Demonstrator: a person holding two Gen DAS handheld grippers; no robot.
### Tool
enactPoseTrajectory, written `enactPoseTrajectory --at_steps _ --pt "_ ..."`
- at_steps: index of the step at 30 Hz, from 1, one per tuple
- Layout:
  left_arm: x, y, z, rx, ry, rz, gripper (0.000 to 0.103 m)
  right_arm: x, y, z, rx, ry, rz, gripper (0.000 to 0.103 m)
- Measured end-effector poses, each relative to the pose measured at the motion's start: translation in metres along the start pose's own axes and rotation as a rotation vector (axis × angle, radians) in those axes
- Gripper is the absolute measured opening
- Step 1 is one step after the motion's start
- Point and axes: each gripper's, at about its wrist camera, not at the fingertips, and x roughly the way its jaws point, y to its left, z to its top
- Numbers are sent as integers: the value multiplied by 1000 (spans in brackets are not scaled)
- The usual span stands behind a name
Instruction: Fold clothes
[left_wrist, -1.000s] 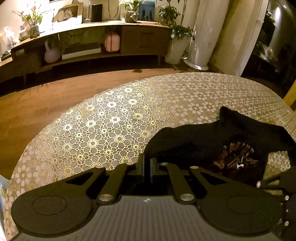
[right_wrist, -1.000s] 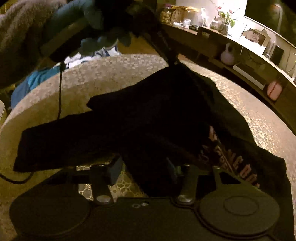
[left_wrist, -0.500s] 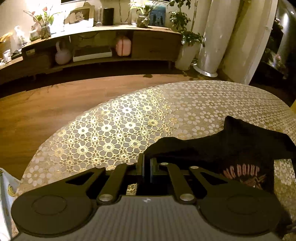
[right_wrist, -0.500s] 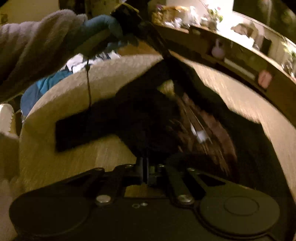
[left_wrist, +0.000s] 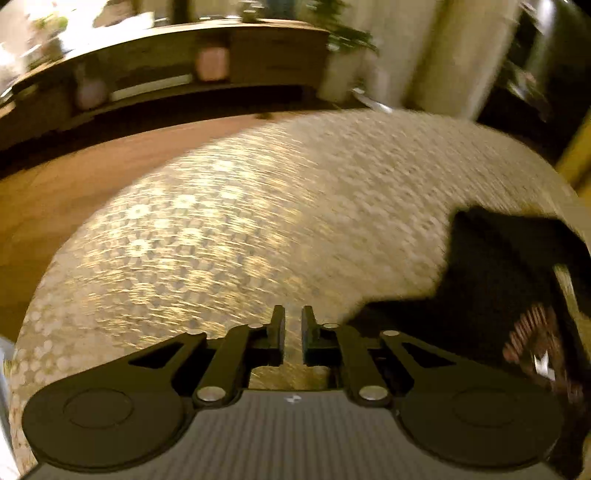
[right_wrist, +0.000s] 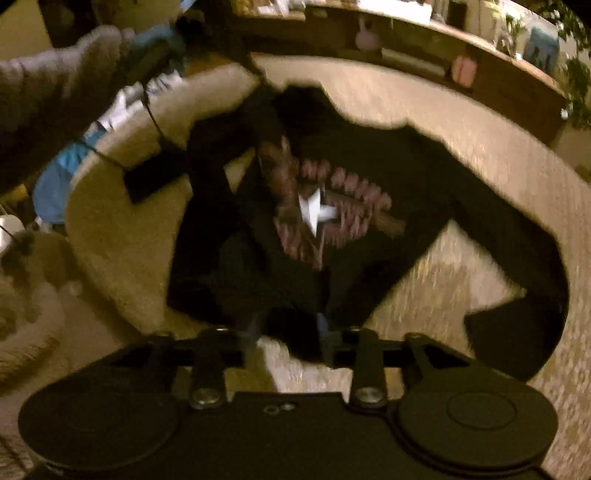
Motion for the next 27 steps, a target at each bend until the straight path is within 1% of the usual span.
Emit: enactPoseTrajectory --at_steps 1,3,4,5,6,7,8,11,14,17,19,22,23,24,25,26,27 --pt "-1 -7 0 30 -3 -9 12 -6 -5 7 6 -33 -2 103" --pt "-2 -18 1 81 -12 -29 18 -14 -20 21 26 -110 -40 103" --pt "-3 -23 2 101 -19 -40 27 -15 -27 29 36 -144 -64 103" --pt "-3 -28 4 122 -33 -53 40 -11 -36 38 43 -166 -86 103" --pt "-4 -33 7 143 -47 -66 49 -4 -45 47 47 -179 -106 103" --pt "-4 -38 9 164 -60 -79 65 4 -54 57 47 -191 -126 103" --pt "-5 -44 11 184 -84 -96 68 16 -60 68 44 -201 -145 103" --pt "-6 -53 20 212 -97 -212 68 53 -78 95 47 -210 -166 103" --pt "-4 -63 24 258 -98 -285 68 92 -100 123 33 -192 -200 103" --pt "9 -69 23 279 -57 -324 68 122 -118 144 20 -175 -207 103" --pt "21 -73 22 282 -27 -336 68 140 -129 154 19 -166 -219 103" --pt "33 -74 19 271 -29 -338 67 161 -144 162 53 -145 -210 103" --pt "37 -74 18 265 -29 -343 63 167 -147 163 60 -143 -212 103" --pt "40 -74 16 258 -30 -347 57 172 -149 163 66 -141 -205 103" --pt "43 -74 16 258 -25 -337 39 177 -151 163 72 -138 -198 103" --pt "46 -75 15 259 -20 -327 28 182 -152 163 77 -135 -193 103" --pt "49 -76 15 260 -14 -318 27 185 -152 162 83 -131 -187 103"
